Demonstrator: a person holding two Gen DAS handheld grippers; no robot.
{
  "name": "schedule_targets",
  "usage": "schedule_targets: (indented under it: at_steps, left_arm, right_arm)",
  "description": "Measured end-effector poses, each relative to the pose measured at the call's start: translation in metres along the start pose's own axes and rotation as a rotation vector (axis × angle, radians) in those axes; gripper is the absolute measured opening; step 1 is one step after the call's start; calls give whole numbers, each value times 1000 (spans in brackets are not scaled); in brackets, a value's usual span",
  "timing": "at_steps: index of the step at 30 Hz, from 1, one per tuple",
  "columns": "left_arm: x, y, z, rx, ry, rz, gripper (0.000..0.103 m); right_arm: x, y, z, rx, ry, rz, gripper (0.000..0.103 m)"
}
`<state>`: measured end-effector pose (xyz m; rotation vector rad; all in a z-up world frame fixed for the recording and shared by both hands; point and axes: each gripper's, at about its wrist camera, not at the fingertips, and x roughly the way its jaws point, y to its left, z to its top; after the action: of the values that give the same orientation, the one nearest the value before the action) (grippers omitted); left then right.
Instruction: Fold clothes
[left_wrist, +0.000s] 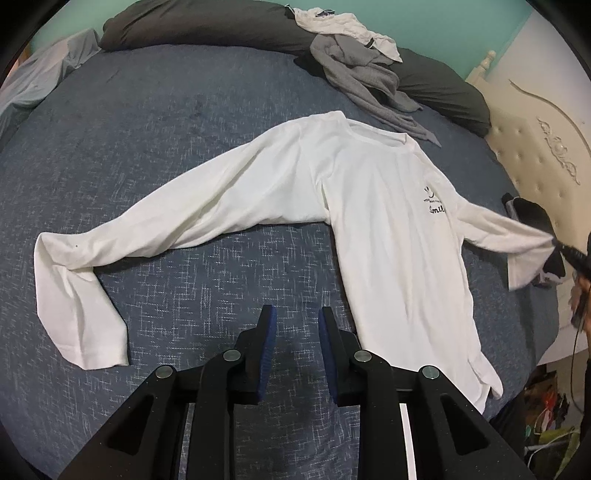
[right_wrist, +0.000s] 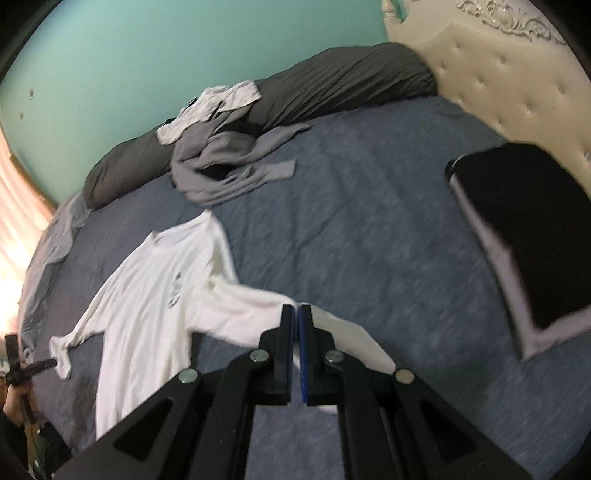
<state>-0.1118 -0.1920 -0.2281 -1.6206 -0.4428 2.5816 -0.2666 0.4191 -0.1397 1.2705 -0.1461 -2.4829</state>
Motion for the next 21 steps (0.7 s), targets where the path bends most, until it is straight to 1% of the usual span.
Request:
schedule_targets:
  at_steps: [7, 11, 13, 16, 19, 21]
  left_arm:
    - [4, -8, -1, 16, 19, 27, 27]
    - [7, -6, 0, 2, 28, 28, 29]
    - [11, -5, -1, -1, 35, 29, 30]
    - [18, -6, -2, -7, 53, 21, 31]
    - [23, -12, -4, 0, 69, 11, 31]
    - [25, -17, -6, 6, 76, 3, 31]
  right_arm:
    - [-7, -23, 60, 6, -70, -67, 2]
    - [-8, -38, 80, 27, -101, -120, 2]
    - [-3, -49, 83, 46, -98, -146, 2]
    - [13, -61, 78, 59, -67, -183, 2]
    - [30, -70, 62, 74, -37, -207, 2]
    - [37, -74, 53, 102, -18, -206, 4]
